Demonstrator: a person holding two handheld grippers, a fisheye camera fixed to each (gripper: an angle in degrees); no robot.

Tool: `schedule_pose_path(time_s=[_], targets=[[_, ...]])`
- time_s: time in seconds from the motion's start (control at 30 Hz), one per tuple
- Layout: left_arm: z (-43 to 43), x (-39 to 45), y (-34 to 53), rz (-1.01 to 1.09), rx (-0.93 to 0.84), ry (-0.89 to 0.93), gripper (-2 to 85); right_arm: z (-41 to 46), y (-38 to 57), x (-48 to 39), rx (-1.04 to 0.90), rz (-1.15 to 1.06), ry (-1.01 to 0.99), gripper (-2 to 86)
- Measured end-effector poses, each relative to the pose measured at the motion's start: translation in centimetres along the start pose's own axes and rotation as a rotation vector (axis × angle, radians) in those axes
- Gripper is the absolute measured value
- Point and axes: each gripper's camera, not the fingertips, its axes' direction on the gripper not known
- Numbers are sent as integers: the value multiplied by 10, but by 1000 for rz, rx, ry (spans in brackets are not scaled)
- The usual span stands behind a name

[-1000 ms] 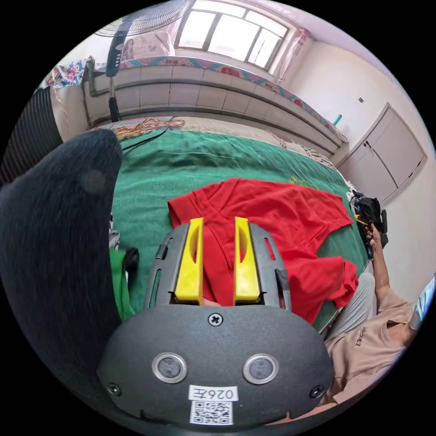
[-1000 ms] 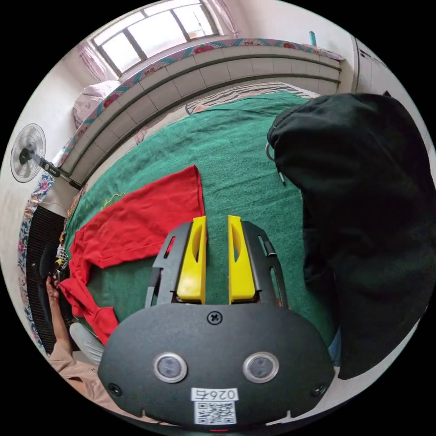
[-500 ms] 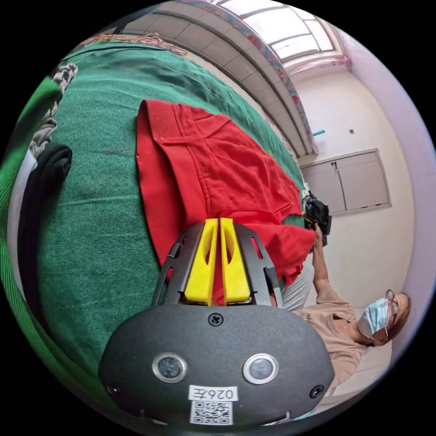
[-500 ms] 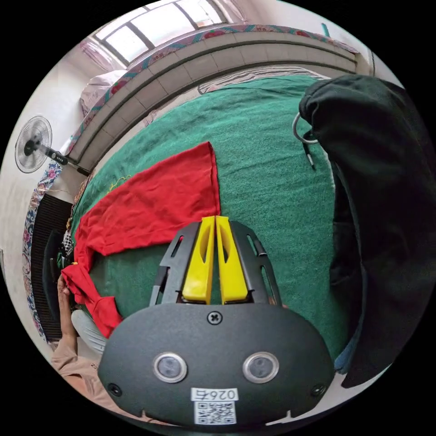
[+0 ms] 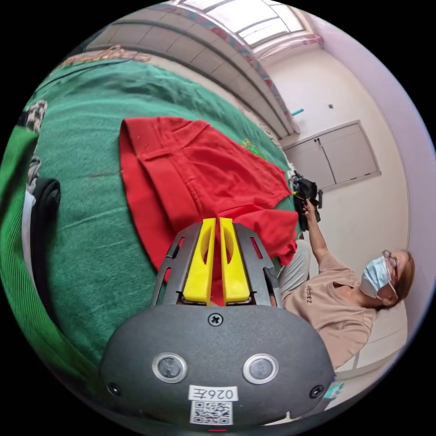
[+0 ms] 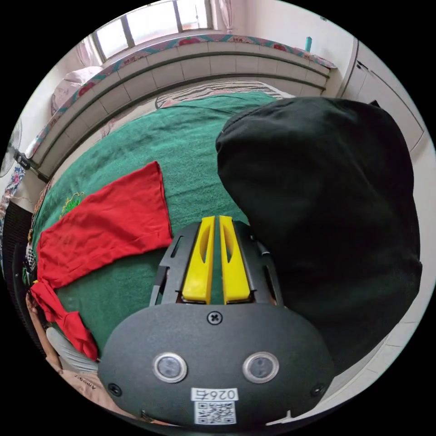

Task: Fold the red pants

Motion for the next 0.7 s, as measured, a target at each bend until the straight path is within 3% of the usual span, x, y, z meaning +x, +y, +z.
schedule_pose_path(time_s=[0.1,0.23,0.37,0.5,0.6,0.7], targets=[[-23,48,0,120,71,78,-9,-24,-8,-43,66,-116,55,-11],[-54,107,-21,208,100,-110,-10,-45,-34,-103,161,-229,9,-10],[-51,131,-55,240,123,-287,-10,-26,-67,-135,100,-256,-159,-10],[-3,103,-69,127,-184,-616,-10,-18,-81,-122,51,-146,-215,-10],[-60,134,-40,106,0,-539,-10,-55,-67,-104,60,-40,-124,-9],[-140,207,14,218,272,-525,-10,-142,-24,-107,254,-89,-79,-9]])
